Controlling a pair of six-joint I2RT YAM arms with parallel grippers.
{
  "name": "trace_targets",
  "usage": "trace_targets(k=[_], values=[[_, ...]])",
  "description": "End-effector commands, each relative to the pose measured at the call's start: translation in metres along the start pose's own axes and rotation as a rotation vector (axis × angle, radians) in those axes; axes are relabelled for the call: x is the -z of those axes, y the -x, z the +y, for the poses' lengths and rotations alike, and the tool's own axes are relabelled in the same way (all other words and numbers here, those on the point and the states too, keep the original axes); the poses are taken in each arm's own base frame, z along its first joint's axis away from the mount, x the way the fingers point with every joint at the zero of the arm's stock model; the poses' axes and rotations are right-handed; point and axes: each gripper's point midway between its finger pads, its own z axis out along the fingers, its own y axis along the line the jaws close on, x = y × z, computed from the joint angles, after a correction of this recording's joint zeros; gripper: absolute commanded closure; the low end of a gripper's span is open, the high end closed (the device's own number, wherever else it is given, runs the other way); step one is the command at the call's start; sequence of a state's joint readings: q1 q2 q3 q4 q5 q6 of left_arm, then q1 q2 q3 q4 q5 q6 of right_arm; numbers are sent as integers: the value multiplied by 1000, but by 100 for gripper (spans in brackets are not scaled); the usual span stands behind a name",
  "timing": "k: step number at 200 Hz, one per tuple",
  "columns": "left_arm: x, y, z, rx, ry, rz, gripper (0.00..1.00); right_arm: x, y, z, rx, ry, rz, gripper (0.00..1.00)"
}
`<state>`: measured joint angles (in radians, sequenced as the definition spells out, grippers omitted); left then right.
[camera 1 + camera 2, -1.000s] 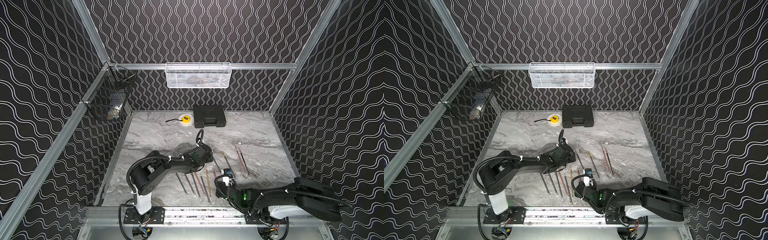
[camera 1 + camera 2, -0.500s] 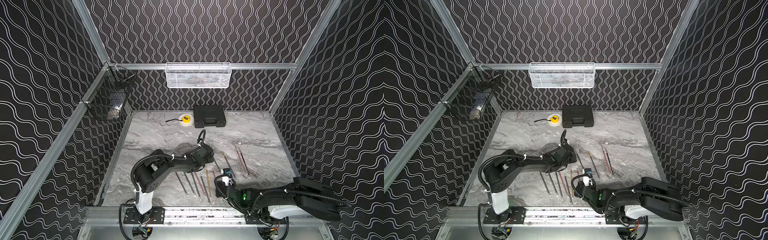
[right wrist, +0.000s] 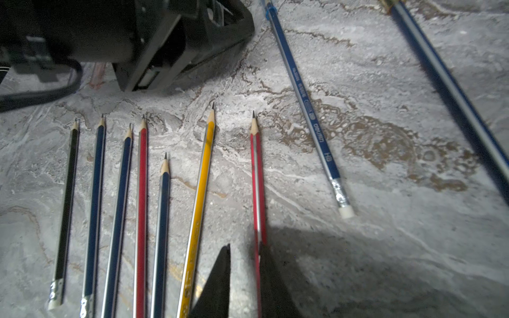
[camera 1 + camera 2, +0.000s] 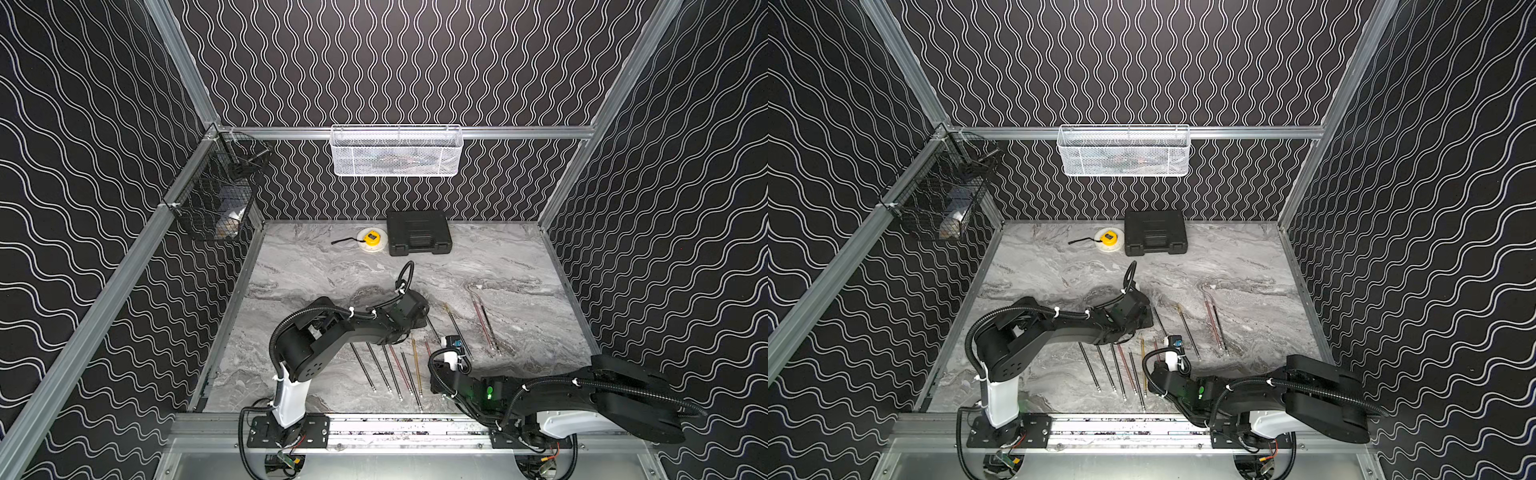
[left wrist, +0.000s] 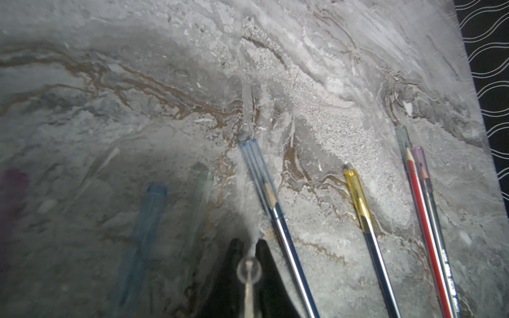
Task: Remove the protective cover of the pencils
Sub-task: Place the protective sleeve at the center of the board.
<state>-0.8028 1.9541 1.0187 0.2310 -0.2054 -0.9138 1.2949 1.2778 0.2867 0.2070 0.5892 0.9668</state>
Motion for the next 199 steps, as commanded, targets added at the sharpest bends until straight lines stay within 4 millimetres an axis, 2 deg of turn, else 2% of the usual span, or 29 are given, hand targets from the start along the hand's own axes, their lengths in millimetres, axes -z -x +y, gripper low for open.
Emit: trace_targets(k=[1, 63, 148, 199], values=[[-3, 0, 5, -18, 30, -2, 100, 2, 5, -1, -4, -8, -23, 79], [-4, 1, 8, -24, 51, -5, 98, 7, 12, 1, -2, -2, -38, 78], [-3, 2, 11, -39, 75, -3, 78, 9, 15, 0, -3, -3, -45, 78], [-1, 3, 10, -40, 70, -7, 77, 11, 17, -1, -7, -5, -52, 77]])
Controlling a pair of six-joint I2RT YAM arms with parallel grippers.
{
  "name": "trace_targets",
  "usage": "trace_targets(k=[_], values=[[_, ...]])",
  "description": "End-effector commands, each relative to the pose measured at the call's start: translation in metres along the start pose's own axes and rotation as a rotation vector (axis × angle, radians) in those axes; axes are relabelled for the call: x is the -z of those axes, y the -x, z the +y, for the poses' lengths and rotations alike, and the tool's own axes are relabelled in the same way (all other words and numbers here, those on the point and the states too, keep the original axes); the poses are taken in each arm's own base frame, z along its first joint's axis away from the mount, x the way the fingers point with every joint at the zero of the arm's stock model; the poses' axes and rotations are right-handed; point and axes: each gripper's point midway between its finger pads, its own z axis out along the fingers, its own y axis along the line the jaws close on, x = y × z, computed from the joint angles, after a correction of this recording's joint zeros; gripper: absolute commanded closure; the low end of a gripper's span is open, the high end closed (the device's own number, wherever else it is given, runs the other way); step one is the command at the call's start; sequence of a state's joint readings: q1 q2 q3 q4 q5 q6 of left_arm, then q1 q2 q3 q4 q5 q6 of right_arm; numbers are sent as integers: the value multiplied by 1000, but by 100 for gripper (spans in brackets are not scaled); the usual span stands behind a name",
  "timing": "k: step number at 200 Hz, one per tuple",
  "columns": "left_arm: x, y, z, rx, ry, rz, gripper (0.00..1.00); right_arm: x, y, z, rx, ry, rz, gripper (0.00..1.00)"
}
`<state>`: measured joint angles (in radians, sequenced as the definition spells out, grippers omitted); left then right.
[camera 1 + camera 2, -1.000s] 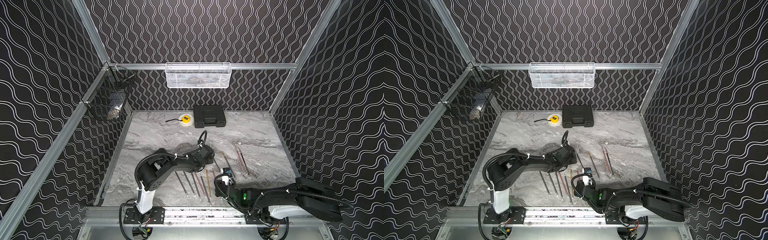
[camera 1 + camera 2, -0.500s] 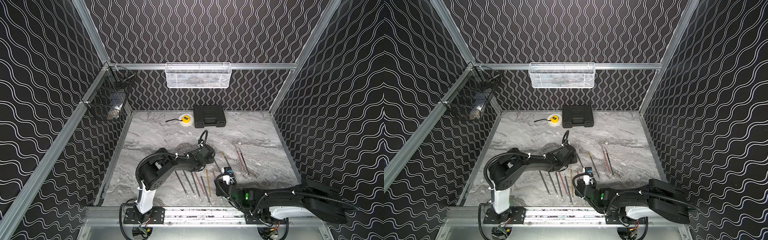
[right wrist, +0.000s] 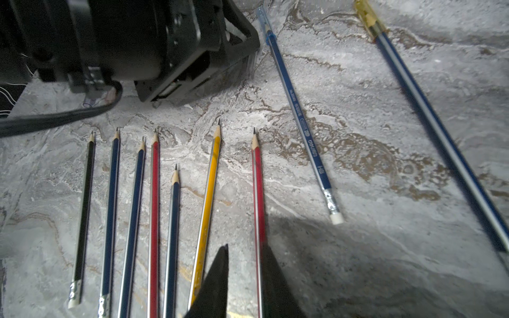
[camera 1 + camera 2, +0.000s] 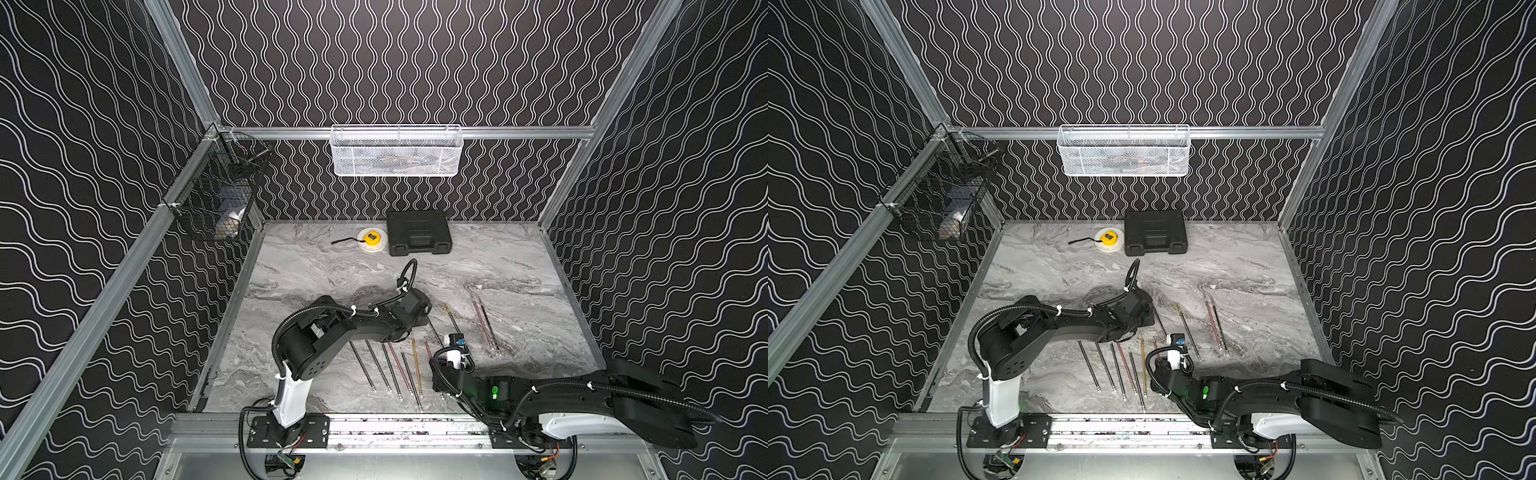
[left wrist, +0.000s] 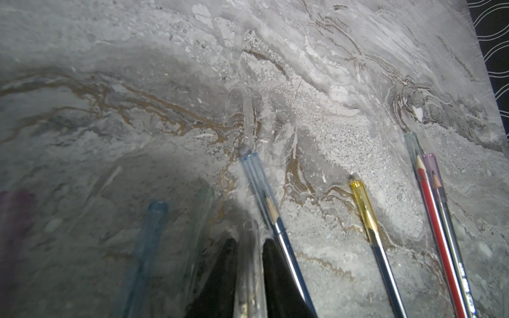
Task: Remove the protective cover of the pencils
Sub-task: Place the protective sleeve at the center of the board.
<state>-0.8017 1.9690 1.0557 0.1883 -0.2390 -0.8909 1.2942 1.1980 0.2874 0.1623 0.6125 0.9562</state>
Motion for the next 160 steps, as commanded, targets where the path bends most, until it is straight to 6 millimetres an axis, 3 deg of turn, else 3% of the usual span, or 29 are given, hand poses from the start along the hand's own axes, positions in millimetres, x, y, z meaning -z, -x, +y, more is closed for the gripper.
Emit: trace_targets(k=[1, 22, 58, 130, 160], values=[[1, -3, 8, -14, 32, 8, 77, 2, 4, -2, 3, -17, -17, 77], [4, -1, 8, -16, 33, 1, 81, 4, 11, 0, -2, -14, -39, 77], [14, 8, 2, -14, 15, -17, 80, 5, 31, -4, -19, -51, -97, 75], [43, 27, -18, -14, -79, -51, 73, -22, 54, -12, -73, -94, -76, 73], [65, 34, -18, -24, -102, -75, 73, -36, 58, -27, -48, -173, -42, 73]])
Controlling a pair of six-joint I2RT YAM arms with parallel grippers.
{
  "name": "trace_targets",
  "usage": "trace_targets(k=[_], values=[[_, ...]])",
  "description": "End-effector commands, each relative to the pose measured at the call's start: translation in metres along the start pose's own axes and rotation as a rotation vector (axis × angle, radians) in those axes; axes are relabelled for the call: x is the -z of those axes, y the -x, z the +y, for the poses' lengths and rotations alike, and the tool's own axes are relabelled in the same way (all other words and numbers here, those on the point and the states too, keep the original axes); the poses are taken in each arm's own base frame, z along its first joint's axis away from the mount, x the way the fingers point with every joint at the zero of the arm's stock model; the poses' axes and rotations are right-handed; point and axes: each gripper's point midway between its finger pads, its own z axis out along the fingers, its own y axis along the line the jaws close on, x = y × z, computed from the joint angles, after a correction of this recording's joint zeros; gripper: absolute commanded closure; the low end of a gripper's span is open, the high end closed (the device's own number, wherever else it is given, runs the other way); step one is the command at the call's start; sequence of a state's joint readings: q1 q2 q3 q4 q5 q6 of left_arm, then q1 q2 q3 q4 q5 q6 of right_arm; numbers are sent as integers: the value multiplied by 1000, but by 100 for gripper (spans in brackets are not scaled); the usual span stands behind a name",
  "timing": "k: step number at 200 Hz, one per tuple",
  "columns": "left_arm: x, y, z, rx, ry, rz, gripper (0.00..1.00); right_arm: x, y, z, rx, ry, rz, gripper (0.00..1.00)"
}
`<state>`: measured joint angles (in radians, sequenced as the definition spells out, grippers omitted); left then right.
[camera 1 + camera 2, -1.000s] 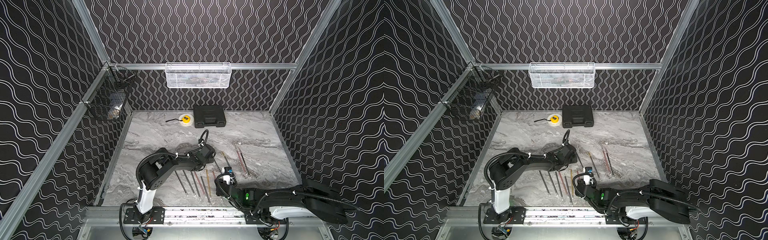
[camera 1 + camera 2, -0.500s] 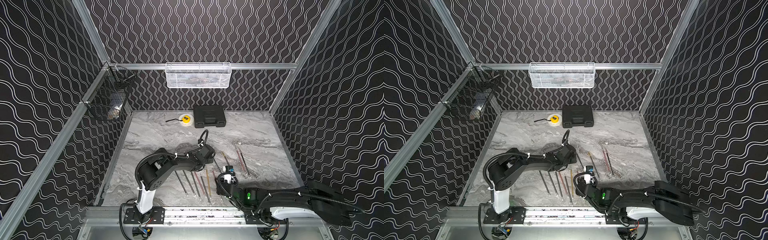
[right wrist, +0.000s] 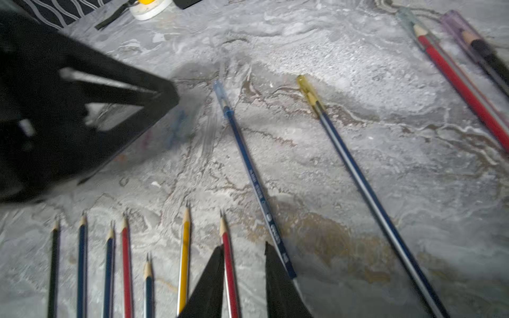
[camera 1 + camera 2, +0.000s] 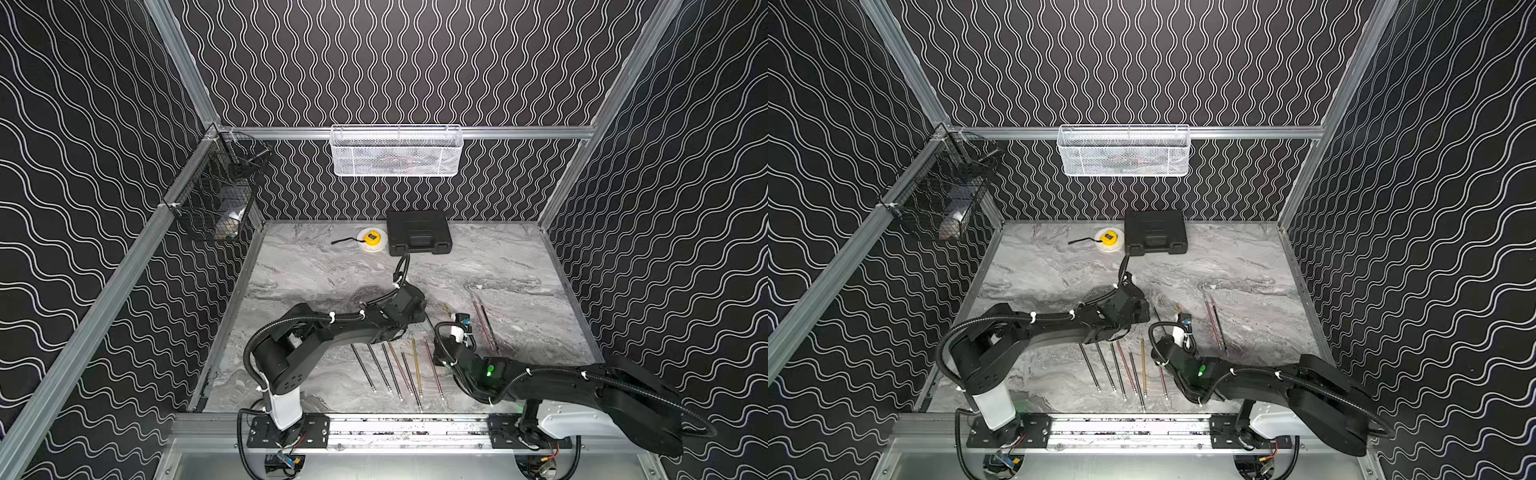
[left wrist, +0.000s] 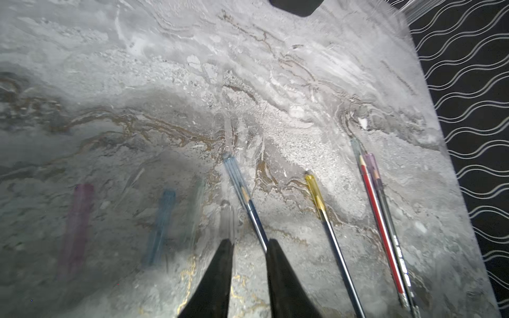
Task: Remove the protective cover of the pencils
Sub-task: Pick up the pencil from the center of the board.
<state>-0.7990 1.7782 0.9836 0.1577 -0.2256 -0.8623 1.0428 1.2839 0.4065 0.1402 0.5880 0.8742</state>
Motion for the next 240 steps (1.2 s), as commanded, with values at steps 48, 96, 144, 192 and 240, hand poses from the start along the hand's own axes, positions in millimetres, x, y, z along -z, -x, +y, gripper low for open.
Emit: trace_targets(k=[48, 96, 144, 192, 240], values=[[61, 27, 1, -3, -72, -113, 70, -18, -5, 8, 94, -2, 74, 65], [81, 30, 8, 9, -84, -134, 69, -35, -7, -6, 186, -146, 86, 65], [91, 24, -5, -46, -151, -63, 69, -33, -4, -11, 220, -182, 92, 62], [116, 20, 1, -84, -171, -54, 69, -37, -32, -20, 232, -207, 206, 63], [139, 23, 20, -67, -153, -108, 65, -40, -46, -24, 236, -235, 275, 76]])
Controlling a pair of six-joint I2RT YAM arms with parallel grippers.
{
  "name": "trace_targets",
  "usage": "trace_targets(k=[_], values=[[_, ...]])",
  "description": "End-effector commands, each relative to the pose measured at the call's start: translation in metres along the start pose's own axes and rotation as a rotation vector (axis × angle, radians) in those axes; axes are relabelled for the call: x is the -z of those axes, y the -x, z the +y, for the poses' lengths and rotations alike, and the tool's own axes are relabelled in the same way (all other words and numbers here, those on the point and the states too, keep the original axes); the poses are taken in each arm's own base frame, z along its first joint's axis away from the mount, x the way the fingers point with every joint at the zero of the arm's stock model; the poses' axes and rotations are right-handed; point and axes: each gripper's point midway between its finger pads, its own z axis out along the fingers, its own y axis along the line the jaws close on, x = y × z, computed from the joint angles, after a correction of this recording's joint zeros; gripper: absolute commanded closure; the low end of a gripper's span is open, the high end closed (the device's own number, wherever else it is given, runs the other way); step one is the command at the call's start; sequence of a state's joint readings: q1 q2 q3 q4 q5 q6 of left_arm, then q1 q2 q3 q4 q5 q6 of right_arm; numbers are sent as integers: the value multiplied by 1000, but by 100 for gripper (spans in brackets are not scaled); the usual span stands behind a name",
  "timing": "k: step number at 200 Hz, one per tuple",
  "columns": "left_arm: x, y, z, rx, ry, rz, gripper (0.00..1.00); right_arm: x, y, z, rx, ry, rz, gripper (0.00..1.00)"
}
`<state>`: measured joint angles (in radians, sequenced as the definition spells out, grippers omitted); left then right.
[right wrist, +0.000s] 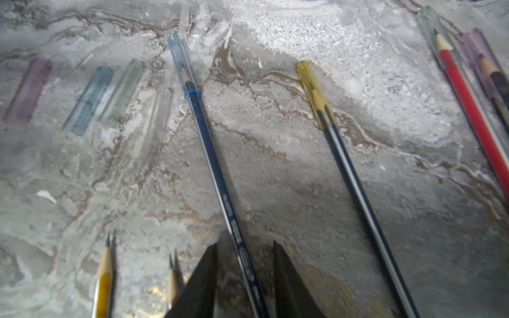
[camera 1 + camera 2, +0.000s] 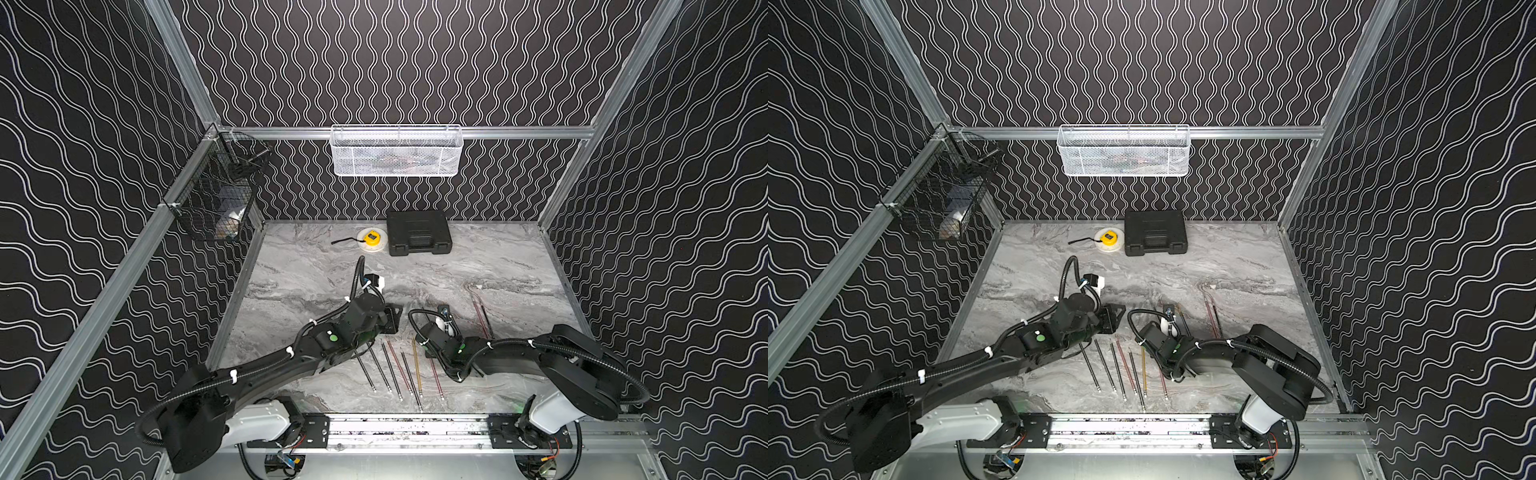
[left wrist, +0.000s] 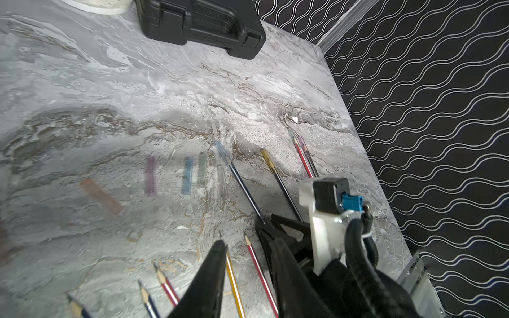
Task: Remove the protective cover of the pencils
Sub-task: Pick up the pencil from the center of the board.
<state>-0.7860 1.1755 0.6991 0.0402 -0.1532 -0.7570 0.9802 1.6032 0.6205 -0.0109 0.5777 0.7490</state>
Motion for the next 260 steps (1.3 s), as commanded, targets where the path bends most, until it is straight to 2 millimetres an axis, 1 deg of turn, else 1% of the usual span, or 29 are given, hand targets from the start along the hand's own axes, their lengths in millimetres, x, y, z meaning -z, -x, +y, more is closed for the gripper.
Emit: trace_targets(k=[1, 13, 29, 67, 99, 111, 137, 161, 189, 229, 260], values=[[7, -2, 12, -9, 31, -15, 65, -1, -31, -8, 25, -17, 142, 76], [7, -5, 16, 7, 34, -17, 65, 0, -32, -8, 20, -16, 148, 83], [6, -10, 21, 22, 39, -15, 65, 1, -35, -10, 16, -14, 154, 90], [2, -12, 22, 30, 42, -17, 65, 6, -34, -17, 5, -6, 128, 96], [-6, -16, 16, 34, 2, -5, 66, 10, -29, -15, -1, 38, 97, 100], [-8, -19, 15, 44, -7, 1, 66, 11, -27, -14, 0, 46, 91, 100], [-13, -19, 11, 46, -18, 9, 67, 17, -21, -12, -8, 78, 69, 100], [-15, -20, 9, 65, -32, 8, 67, 27, -15, -12, -37, 125, 41, 100], [-12, -19, 4, 74, -68, 3, 67, 41, -9, -13, -75, 183, 9, 100], [-7, -18, 6, 64, -95, -35, 65, 57, -1, -12, -128, 291, -56, 100], [-4, -14, -6, 55, -117, -10, 65, 66, 1, -4, -158, 361, -56, 100]])
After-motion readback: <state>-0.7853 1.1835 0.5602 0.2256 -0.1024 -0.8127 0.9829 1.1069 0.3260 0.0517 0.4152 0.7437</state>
